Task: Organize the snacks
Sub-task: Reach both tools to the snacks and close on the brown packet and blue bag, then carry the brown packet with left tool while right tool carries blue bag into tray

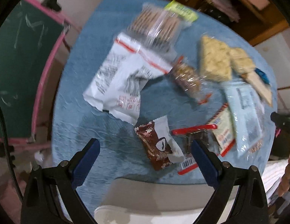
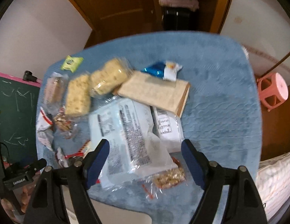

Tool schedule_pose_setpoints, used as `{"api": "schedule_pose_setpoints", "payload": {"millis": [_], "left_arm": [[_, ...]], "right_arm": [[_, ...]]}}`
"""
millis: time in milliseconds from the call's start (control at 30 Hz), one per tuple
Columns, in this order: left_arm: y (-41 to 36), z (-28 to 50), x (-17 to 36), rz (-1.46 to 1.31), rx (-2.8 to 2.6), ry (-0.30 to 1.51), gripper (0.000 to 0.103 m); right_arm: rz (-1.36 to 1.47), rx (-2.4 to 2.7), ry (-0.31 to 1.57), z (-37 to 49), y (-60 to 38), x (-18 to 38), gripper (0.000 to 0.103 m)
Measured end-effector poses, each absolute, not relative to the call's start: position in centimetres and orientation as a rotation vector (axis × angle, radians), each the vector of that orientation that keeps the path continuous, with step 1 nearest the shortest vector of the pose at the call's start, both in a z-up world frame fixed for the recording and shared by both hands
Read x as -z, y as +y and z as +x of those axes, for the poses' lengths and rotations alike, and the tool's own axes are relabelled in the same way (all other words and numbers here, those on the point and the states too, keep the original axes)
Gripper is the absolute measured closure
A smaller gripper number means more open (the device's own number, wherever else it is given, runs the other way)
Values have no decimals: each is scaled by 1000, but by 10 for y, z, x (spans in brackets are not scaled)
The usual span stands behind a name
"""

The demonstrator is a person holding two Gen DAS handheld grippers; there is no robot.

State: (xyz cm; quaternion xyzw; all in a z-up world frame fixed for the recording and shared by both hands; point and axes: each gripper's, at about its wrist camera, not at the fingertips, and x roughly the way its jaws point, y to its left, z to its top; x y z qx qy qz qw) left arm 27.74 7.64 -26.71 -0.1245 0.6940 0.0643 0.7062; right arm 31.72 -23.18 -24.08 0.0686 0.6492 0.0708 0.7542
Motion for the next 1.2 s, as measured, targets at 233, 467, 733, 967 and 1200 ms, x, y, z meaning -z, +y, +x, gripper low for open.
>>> {"api": "schedule_pose_setpoints", "payload": {"millis": [233,467,733,967,1200], "left_arm": [[89,275,306,-393,-204,1616,6],[92,269,331,-468,-217,1665,6],[80,265,349,-543,-264,1682,6],[76,277,350,-465,-322,1672,48],[79,264,323,-468,-258,1597,69]], "right_arm": [[92,-253,1503,322,-209,280,33],[69,-320,1492,324,-197,292,43],[41,-356,1423,307,-205,278,81],[72,-332,1384,298,-219,266,96],[80,-307,1332,285,-224,248,100]]}}
